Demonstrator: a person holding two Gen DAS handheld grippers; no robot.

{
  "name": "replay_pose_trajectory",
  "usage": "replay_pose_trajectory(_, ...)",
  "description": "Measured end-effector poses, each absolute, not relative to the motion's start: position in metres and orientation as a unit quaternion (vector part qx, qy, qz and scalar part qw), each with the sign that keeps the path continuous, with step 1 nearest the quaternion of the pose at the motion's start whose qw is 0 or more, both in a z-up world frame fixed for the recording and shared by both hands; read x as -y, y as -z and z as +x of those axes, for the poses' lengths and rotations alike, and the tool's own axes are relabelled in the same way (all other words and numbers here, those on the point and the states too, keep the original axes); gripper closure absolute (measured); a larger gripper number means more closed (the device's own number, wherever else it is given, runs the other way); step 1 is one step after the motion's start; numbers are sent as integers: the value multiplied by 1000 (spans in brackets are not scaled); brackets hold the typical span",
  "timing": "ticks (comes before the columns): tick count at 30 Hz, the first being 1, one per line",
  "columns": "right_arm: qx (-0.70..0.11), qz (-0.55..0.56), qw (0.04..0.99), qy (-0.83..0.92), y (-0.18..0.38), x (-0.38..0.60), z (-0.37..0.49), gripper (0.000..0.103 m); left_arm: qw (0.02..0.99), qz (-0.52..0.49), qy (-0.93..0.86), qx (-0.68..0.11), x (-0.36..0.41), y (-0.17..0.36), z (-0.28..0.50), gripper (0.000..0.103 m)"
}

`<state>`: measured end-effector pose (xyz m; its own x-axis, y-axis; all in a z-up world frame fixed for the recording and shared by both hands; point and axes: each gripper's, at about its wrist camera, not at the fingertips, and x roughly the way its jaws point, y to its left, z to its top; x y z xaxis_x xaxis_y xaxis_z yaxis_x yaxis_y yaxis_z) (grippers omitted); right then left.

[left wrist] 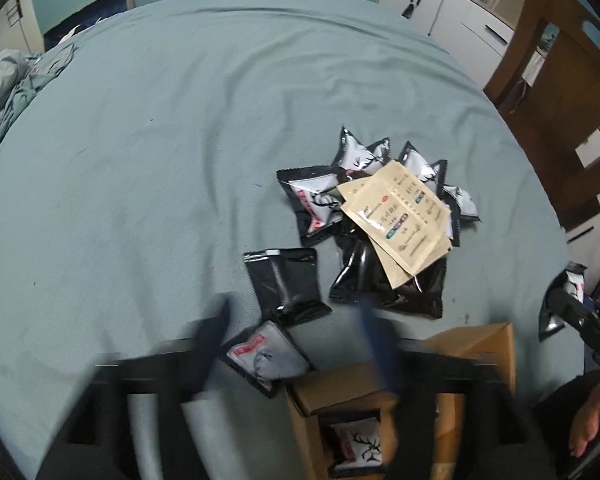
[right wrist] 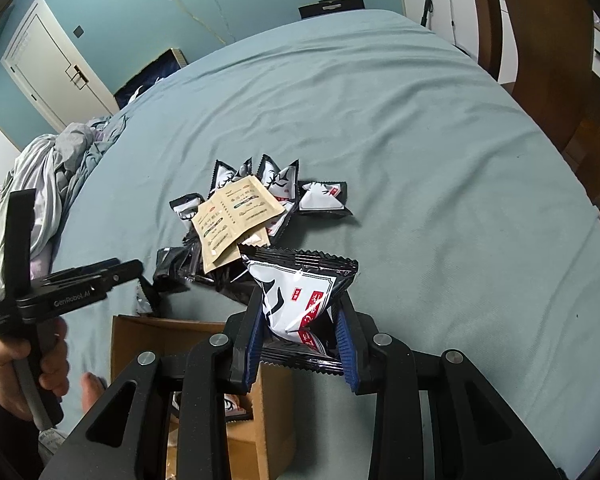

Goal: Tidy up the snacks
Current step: 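Grasp a white deer packet with the left gripper while the right gripper holds its packet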

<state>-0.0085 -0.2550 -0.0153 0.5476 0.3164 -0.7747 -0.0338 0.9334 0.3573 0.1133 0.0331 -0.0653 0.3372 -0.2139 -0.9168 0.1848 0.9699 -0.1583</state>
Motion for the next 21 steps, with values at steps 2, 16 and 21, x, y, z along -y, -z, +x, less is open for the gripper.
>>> replay_pose_trajectory(2, -465, 150, 867, -102, 15, 256, -7, 72, 815, -19, 123, -567, -35, 67, 115, 22)
replay_pose_trajectory(16, -492, 157, 850, -102, 32, 252, 16, 72, 714, -39, 103, -691, -48, 133, 137, 22)
replay_pose_trajectory(21, -493, 149, 851, -103, 34, 247, 19, 72, 719, -19, 95, -689, -43, 133, 137, 42)
